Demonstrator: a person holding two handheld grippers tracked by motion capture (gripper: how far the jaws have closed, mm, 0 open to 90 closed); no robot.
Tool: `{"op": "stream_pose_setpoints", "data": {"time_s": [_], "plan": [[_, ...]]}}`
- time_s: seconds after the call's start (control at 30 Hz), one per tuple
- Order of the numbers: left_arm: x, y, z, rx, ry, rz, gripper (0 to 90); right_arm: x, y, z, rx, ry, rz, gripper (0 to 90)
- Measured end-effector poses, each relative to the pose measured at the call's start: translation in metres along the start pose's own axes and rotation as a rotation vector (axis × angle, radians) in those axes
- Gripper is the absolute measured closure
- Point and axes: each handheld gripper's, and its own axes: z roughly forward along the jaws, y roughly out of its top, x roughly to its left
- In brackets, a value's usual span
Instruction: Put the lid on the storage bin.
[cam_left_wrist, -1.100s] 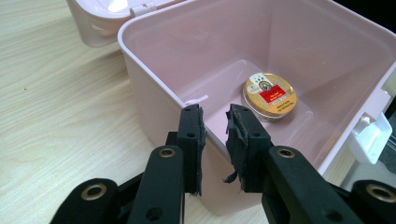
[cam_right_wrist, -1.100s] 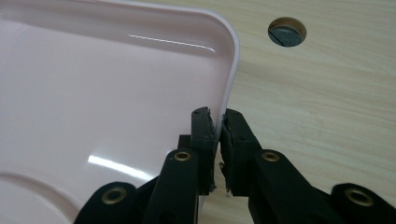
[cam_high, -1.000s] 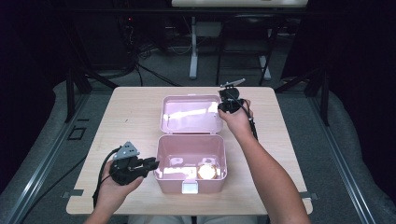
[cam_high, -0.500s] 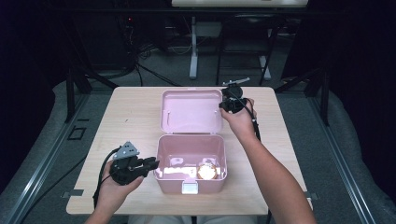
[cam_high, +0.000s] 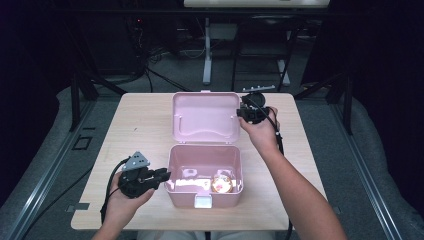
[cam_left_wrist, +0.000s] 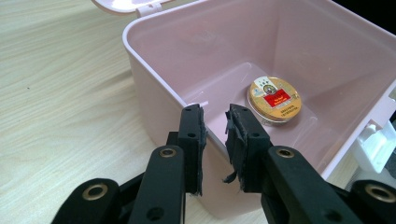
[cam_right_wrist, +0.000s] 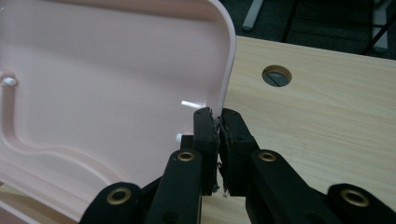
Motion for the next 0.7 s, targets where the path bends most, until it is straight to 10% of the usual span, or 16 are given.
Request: {"op": "stream_pose_setpoints", "data": {"time_s": [0.7], "plan": [[0.02,0.024,0.003,-0.057,0.052,-0.03,69.0,0.003,-0.002,-0.011,-0.04,0.019,-0.017,86.6]]}}
